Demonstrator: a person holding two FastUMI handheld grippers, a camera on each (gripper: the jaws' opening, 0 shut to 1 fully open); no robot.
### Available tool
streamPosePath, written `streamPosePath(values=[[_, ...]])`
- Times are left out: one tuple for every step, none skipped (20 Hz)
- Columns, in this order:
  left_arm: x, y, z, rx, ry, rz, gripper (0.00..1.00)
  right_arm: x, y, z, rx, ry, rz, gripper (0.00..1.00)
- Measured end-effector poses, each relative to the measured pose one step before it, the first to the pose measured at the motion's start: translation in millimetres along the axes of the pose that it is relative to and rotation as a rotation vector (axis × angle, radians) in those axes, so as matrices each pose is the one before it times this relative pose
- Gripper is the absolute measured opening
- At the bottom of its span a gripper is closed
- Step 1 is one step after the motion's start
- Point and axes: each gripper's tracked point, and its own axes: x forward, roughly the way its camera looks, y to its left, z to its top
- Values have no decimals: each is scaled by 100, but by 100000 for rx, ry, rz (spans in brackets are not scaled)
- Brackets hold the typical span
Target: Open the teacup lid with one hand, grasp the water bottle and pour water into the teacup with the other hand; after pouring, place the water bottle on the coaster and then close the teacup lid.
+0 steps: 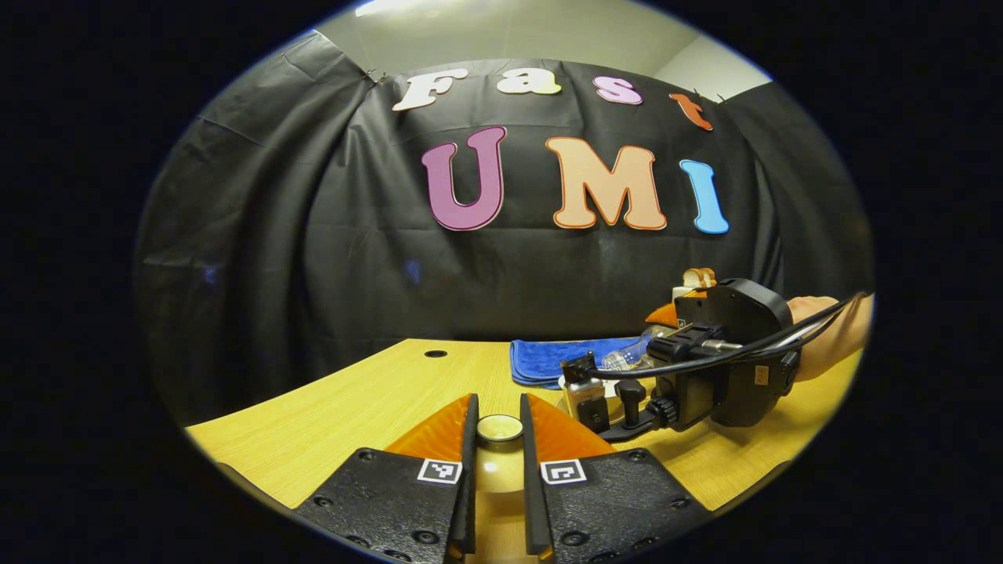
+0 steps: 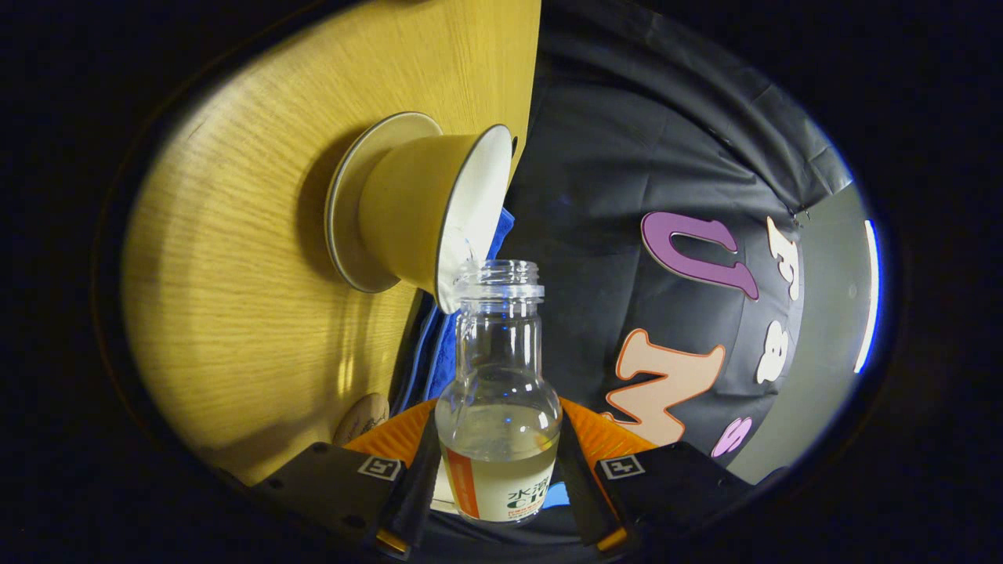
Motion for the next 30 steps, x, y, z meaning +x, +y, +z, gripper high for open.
streamPosePath(values=[[-1, -7, 40, 40, -20, 43, 22, -69, -66, -2, -782, -88, -99, 75], [-1, 84, 4, -41, 39, 82, 22, 96, -87, 32, -1076, -299, -230, 76], [-85, 34, 10, 21, 2, 44, 22, -34, -160, 134, -1399, -391, -484, 76], [176, -6, -21, 0, -6, -12, 22, -146, -117, 161, -1506, -517, -587, 75], [53, -37, -26, -15, -52, 8, 22, -87, -141, 151, -1405, -523, -554, 75], [-16, 81, 9, 16, -44, -14, 22, -137, -15, 92, -1282, -398, -474, 75], [-32, -12, 31, -49, -60, -21, 22, -82, -99, 140, -1177, -573, -439, 76], [13, -1, -25, 14, 47, -50, 22, -56, -193, 127, -1113, -486, -538, 75], [-20, 14, 66, -22, 11, 20, 22, -85, -133, 81, -1304, -677, -382, 75], [6, 89, 4, -25, 21, -10, 22, -63, -211, 67, -1448, -564, -663, 75], [-25, 26, 84, 42, -7, 12, 22, 5, -136, 117, -1517, -410, -422, 75], [73, 35, -54, -47, 5, 103, 22, 246, -424, 137, -1492, -490, -468, 75], [-33, -13, -125, 26, 51, -41, 22, 380, -203, -349, -350, -340, 47, 75], [-35, 3, -10, -17, -66, 23, 22, 218, -88, -171, 121, -53, 199, 76], [51, 51, 4, 44, -10, 21, 22, 77, -70, -47, -193, -92, -19, 76], [-43, -26, -6, -15, 18, 12, 22, 26, 41, 115, -29, 1, 15, 75], [19, 43, 83, 7, -27, -5, 22, 2, -29, 69, 374, -54, 159, 76], [-69, 45, -6, -15, 32, -10, 22, 50, -38, 49, 170, -129, -16, 75], [128, -26, -64, 11, -5, -15, 22, 18, 11, 70, -46, -120, 35, 76], [-21, -27, 29, 46, -39, -35, 22, -27, 88, -91, 353, 64, 318, 76], [-43, 52, -39, 4, 2, 99, 22, -80, 269, -38, 275, 42, 140, 76], [46, 16, 146, 29, -58, 42, 22, 8, -25, 39, 170, 5, 55, 76], [83, -35, 20, 8, 8, 44, 22, -48, -76, -67, 312, 114, 10, 75], [-10, -39, 21, 26, 32, -60, 22, -72, -28, -13, 608, 176, 124, 75], [-6, 22, -84, 32, 45, -76, 22, 106, 111, -105, 1012, 27, 432, 75], [-39, -3, 37, 8, -24, 10, 22, -32, 50, 47, 936, -28, 250, 76], [18, 51, -67, -17, -83, 0, 22, -123, -74, 46, 676, -296, 168, 77], [-20, 19, 75, 13, -37, 38, 22, -94, 280, 10, 1908, -60, 1029, 77], [27, -2, 40, 55, -23, 111, 22, 79, 261, -210, 2311, -115, 992, 77], [-41, 28, -6, 27, -18, -36, 22, 62, -68, -190, 1620, 405, 18, 77]])
